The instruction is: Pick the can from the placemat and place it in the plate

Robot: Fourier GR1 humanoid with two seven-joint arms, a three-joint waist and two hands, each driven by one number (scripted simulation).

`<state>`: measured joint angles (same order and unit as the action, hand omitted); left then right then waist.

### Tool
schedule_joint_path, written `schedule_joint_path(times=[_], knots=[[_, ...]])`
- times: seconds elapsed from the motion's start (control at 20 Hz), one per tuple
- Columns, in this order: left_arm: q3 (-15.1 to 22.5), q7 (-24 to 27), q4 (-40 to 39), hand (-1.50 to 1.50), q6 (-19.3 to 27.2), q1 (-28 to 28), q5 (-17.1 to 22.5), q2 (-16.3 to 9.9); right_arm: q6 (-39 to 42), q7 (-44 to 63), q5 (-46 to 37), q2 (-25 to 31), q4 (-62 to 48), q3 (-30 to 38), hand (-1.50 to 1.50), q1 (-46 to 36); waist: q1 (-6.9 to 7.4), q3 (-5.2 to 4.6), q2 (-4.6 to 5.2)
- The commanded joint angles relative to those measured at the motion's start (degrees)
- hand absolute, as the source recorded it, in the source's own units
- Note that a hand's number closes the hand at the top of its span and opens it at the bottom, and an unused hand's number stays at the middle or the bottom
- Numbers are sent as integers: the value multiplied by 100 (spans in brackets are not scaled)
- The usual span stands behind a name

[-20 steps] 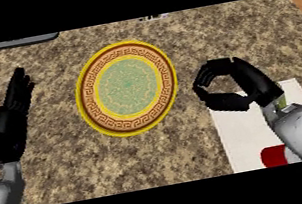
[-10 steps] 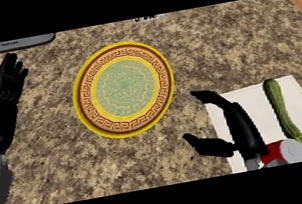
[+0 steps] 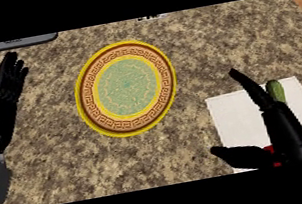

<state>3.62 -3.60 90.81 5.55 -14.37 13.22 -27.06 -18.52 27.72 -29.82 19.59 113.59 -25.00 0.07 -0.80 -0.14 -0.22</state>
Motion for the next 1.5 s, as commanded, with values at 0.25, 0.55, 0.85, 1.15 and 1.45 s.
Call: schedule_joint_path(times=[0.25,0.55,0.85,1.15,1.45], knots=[[2,-16,22,0,-106,-13,24,38,2684,3073,219,1271,858,155,-150,-495,103,-22,16],[85,48,-66,0,-73,-168,-59,193,4094,4514,1568,1412,747,114,-150,-909,185,-19,44],[4,168,-137,0,-204,-29,-132,111,4176,4875,2064,1681,483,43,-150,-1031,166,-5,38],[-72,-77,-158,0,-191,-259,-84,175,4150,4825,1831,1865,-170,-134,-150,-1351,165,0,50],[-69,111,-216,0,-157,-55,-267,244,4228,4922,2069,2274,13,-72,-150,-834,42,1,20]])
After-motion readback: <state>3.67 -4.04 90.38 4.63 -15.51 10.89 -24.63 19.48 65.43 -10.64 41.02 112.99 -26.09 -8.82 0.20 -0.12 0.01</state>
